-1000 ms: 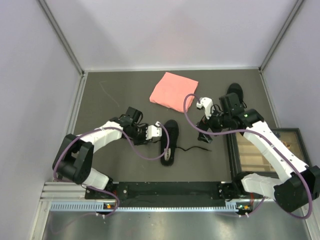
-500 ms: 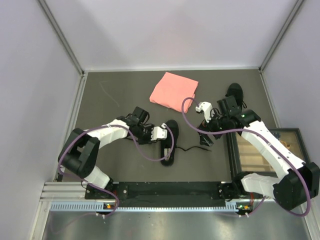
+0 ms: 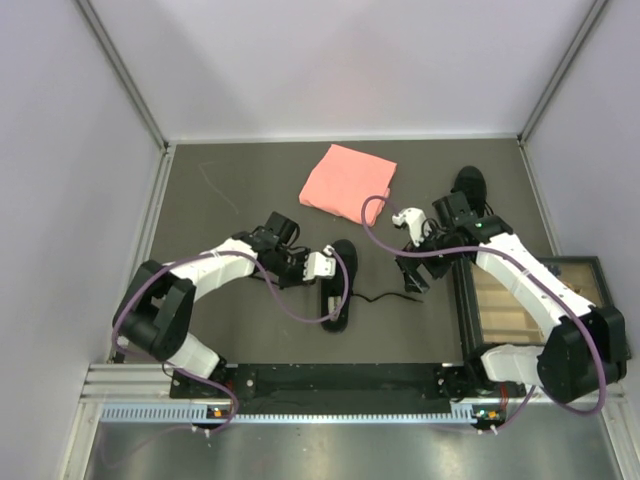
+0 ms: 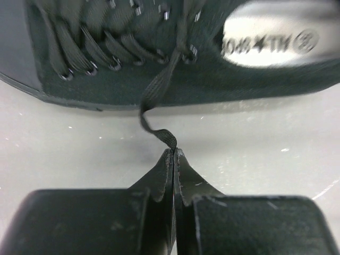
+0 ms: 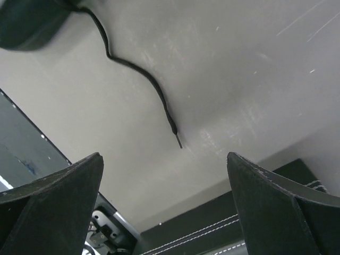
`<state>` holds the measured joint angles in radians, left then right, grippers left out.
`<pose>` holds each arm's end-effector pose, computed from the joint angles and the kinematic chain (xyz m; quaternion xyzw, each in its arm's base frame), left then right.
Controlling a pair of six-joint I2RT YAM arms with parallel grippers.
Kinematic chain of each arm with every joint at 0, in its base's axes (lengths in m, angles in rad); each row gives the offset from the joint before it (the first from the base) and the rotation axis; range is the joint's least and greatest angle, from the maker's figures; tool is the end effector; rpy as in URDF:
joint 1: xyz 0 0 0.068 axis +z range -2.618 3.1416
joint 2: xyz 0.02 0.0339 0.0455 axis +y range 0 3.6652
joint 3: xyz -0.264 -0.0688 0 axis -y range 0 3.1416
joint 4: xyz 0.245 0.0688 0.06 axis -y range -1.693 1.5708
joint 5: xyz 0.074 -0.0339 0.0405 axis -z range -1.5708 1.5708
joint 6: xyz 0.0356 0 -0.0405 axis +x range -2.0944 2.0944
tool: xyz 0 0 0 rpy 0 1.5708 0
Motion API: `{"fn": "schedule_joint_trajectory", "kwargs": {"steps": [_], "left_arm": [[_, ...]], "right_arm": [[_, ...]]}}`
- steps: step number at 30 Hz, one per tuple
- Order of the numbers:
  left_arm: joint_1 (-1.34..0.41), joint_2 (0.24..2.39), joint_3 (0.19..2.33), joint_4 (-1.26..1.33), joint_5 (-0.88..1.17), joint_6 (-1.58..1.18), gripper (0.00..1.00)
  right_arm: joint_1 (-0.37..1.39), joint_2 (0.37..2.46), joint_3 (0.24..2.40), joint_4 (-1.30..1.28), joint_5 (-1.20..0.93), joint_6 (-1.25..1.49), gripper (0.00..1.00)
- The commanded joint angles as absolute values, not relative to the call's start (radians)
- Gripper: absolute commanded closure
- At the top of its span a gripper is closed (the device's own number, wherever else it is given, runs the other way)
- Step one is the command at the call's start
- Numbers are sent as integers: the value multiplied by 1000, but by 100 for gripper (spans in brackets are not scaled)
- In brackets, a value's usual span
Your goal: Tie the shoes
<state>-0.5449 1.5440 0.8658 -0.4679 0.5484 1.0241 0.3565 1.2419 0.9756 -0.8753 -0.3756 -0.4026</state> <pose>0.2336 -0.1633 0.1753 0.7052 0.6257 -0.2090 0.2599 0.2123 0.0930 0.2594 -0.3926 0.8768 0.1775 0.2134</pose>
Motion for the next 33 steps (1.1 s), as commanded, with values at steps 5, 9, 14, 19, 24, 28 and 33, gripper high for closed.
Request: {"fn": "schedule_joint_trajectory", "kwargs": {"steps": [5,9,14,19,24,28,33], "left_arm": [[-548,1352,874,-362,742,814,100],[-554,1309,850,-243,805,678,100],[-586,1307,821,-123,807,533,100],[-595,1281,759,45,827,420,100],[-646,1279,724,100,815,399,100],[-660,1282,721,100,801,400,100],[-660,1275,710,84,799,425,100]], "right_arm": [[347,1290,957,-885,-368,-445,1],[347,1350,959,-882,-356,-423,1],[347,1443,971,-859,-347,-361,9],[347,1499,982,-839,-319,-301,22],[351,1552,979,-819,-313,-273,32],[370,1583,979,-801,-253,-271,35],[405,1612,980,-793,-236,-279,41]]}}
